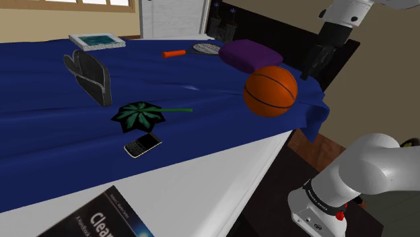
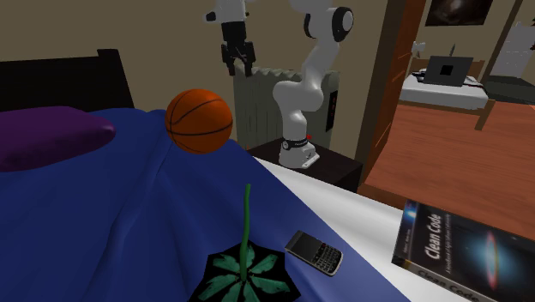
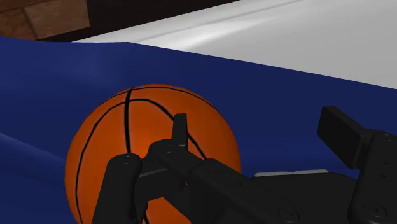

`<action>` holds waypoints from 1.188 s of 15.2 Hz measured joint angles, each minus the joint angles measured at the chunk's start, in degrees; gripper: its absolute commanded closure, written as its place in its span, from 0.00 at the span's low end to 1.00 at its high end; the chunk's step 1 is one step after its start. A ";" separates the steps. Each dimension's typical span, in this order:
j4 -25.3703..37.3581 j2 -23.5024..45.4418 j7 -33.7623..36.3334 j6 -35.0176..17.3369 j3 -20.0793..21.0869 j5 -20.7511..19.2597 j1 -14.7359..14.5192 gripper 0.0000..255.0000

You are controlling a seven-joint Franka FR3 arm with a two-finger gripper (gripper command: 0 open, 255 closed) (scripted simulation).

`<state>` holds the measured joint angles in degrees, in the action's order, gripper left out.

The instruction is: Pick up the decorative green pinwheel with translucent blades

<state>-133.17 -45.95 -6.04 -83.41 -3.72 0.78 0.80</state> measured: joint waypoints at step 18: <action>15.80 31.20 -0.31 -12.16 10.26 1.02 -8.12 0.00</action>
<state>-117.37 -14.75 -6.35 -95.58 6.54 1.80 -7.32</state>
